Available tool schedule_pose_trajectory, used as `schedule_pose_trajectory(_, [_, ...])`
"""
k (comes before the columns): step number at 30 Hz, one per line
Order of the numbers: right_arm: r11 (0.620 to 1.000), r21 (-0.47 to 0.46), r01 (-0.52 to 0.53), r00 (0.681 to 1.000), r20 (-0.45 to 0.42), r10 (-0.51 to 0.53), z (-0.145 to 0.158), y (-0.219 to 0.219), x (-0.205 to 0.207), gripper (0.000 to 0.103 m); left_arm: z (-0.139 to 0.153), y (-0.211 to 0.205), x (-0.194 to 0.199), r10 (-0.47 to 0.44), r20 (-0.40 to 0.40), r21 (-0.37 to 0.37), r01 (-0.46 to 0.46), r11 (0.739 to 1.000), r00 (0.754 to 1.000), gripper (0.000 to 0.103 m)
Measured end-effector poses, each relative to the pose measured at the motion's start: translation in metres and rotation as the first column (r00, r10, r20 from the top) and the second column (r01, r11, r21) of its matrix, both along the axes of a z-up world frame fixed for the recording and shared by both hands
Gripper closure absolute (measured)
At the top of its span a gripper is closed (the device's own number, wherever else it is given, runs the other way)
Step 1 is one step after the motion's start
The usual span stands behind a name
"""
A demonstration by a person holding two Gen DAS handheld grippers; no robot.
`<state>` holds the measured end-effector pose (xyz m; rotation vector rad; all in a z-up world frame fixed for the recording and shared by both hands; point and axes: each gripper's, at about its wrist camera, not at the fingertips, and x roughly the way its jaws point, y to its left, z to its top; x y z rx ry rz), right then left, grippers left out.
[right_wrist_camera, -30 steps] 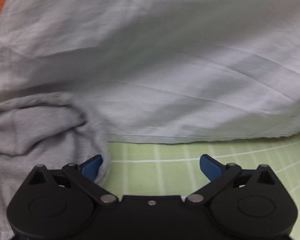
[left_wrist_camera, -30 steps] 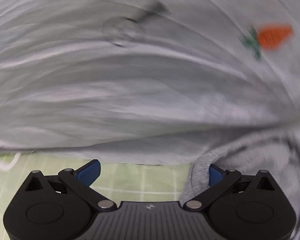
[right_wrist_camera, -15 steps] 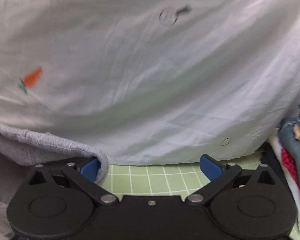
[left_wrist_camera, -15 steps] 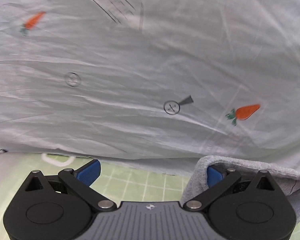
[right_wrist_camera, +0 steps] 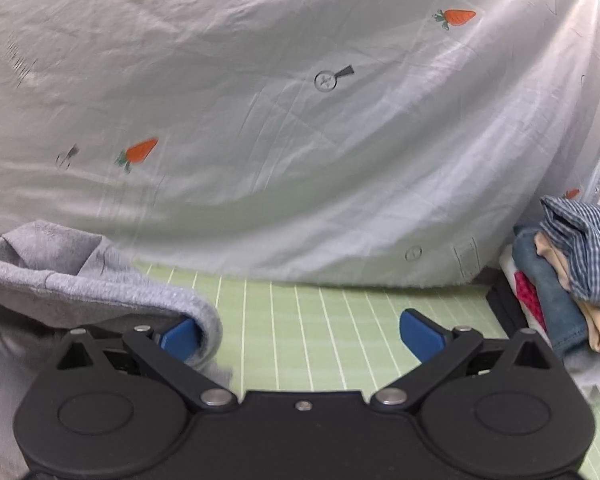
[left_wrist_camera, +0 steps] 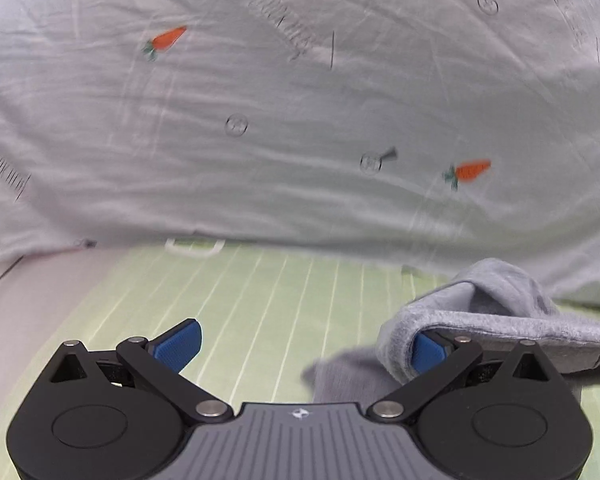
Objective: Fold clothes
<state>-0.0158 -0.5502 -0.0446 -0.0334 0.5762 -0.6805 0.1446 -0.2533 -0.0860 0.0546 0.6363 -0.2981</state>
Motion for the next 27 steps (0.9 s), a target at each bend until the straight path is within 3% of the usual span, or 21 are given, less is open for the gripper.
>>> schedule_pose_trajectory(7, [0.999, 0.042, -0.018, 0.992, -0.126, 0.023, -0.039, 0.016, -0.021, 0.000, -0.048, 0.011, -0.018, 0.029, -0.200, 0.103, -0.008, 0.995, 0.979, 0.000])
schedule_pose_trajectory(10, [0.996, 0.083, -0.019, 0.981, -0.192, 0.034, -0.059, 0.020, -0.025, 0.000, -0.061, 0.009, -0.020, 0.030, -0.241, 0.136, 0.003, 0.991, 0.970, 0.000])
schedule_pose_trajectory(14, [0.990, 0.134, -0.032, 0.968, -0.244, 0.065, -0.073, 0.024, -0.029, 0.000, -0.060, 0.010, -0.021, 0.025, -0.259, 0.119, 0.007, 0.993, 0.965, 0.000])
schedule_pose_trajectory(19, [0.980, 0.163, -0.111, 0.974, -0.177, 0.140, -0.062, 0.035, -0.039, 0.000, -0.049, 0.005, -0.032, -0.093, -0.248, 0.093, 0.119, 0.989, 0.964, 0.000])
schedule_pose_trajectory(23, [0.973, 0.172, -0.151, 0.979, -0.111, 0.172, -0.049, 0.040, -0.038, 0.000, -0.034, 0.007, -0.043, -0.242, -0.239, -0.011, 0.247, 0.969, 0.940, 0.000])
schedule_pose_trajectory(27, [0.974, 0.177, -0.144, 0.982, -0.094, 0.162, -0.046, 0.037, -0.033, 0.000, -0.032, 0.012, -0.040, -0.172, -0.212, -0.053, 0.164, 0.985, 0.962, 0.000])
